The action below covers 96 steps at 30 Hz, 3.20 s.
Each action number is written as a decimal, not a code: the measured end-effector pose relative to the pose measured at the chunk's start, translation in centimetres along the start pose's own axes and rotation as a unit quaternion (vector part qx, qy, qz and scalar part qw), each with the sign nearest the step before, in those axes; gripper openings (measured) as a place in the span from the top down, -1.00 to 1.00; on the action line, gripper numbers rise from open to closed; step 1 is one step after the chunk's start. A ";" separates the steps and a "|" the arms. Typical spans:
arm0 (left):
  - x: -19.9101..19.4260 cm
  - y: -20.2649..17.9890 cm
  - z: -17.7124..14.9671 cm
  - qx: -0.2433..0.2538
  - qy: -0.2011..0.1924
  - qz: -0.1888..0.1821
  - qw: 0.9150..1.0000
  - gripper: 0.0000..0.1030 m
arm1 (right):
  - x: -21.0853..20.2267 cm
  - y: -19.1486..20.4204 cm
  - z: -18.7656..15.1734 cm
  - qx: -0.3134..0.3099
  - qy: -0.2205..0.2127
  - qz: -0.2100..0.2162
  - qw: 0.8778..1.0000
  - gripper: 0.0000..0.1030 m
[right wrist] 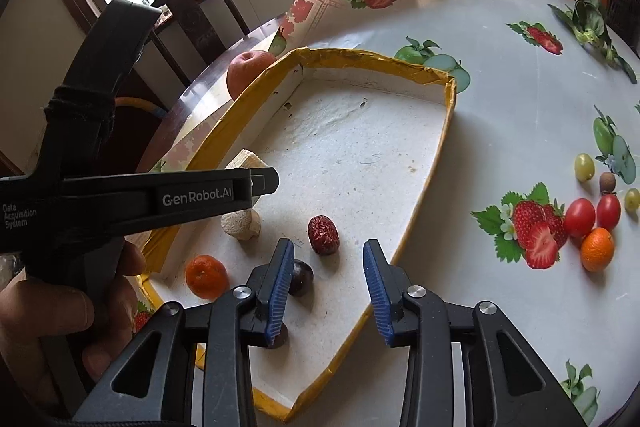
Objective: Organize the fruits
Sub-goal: 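Release the banana chunk in the tray while the right tool drops the jujube there, then withdraw both open tools from the tray toward the fruit cluster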
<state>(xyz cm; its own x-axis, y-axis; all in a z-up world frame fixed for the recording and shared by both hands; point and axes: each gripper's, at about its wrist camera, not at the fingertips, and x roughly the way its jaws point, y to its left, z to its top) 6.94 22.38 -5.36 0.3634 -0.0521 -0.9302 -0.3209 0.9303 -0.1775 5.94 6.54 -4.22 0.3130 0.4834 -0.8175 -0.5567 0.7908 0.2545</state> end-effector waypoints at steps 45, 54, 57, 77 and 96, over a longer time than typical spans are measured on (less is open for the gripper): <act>-1.8 -9.3 -3.4 0.082 -0.003 -0.026 0.996 0.32 | -8.9 -12.3 -7.5 0.143 -0.030 -0.078 0.986 0.24; -1.7 -9.9 -3.5 0.101 -0.013 -0.002 0.995 0.32 | -8.3 -11.8 -7.3 0.137 -0.023 -0.075 0.987 0.24; -1.9 -11.0 -4.0 0.115 -0.017 -0.006 0.993 0.32 | -8.2 -11.7 -7.3 0.135 -0.021 -0.076 0.988 0.24; -1.9 -1.9 -4.2 0.030 -0.038 -0.084 0.995 0.32 | -8.4 -11.9 -8.4 0.141 -0.012 -0.080 0.987 0.24; -1.1 -3.3 -3.5 0.057 -0.031 -0.021 0.998 -0.15 | -7.7 -12.3 -8.1 0.146 -0.010 -0.071 0.987 0.24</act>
<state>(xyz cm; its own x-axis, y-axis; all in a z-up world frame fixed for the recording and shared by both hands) 4.50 18.08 -4.85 0.4298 -0.0728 -0.9000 -0.2040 0.9631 -0.1754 4.14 -9.97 -5.23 0.3889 0.3641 -0.8463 -0.2604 0.9246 0.2782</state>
